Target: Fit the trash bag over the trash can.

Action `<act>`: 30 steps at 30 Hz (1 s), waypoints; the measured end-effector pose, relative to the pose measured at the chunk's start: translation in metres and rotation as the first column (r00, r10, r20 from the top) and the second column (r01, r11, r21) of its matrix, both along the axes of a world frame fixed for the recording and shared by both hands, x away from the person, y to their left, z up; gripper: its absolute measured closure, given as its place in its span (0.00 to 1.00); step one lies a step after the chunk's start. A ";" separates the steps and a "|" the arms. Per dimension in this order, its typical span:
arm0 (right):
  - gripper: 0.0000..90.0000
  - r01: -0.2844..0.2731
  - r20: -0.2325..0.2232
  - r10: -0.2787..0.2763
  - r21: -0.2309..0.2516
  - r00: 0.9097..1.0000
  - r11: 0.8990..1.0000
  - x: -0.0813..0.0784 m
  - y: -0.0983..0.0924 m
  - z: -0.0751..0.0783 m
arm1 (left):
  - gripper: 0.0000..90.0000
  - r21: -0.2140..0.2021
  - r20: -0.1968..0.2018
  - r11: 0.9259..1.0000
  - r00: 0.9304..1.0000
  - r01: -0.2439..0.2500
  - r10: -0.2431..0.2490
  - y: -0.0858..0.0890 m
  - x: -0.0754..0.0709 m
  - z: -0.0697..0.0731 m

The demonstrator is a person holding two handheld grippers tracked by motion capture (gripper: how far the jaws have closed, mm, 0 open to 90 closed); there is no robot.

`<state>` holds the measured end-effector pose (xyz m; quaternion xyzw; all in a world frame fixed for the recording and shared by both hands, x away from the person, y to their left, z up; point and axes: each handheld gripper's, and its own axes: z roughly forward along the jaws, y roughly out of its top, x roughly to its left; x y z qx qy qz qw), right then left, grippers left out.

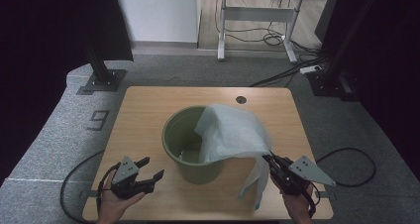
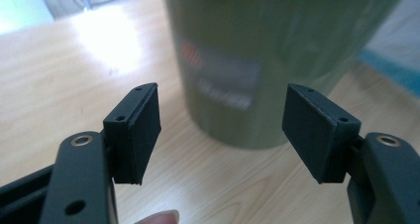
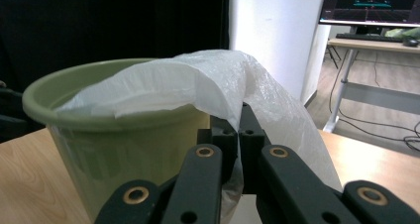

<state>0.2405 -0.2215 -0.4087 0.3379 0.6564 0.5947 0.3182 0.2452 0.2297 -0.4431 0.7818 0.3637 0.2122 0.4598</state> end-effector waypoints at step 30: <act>0.98 -0.112 -0.017 0.111 -0.087 0.994 0.990 0.025 0.060 0.040 | 0.42 0.048 0.061 0.973 0.971 0.228 -0.230 -0.099 0.016 0.076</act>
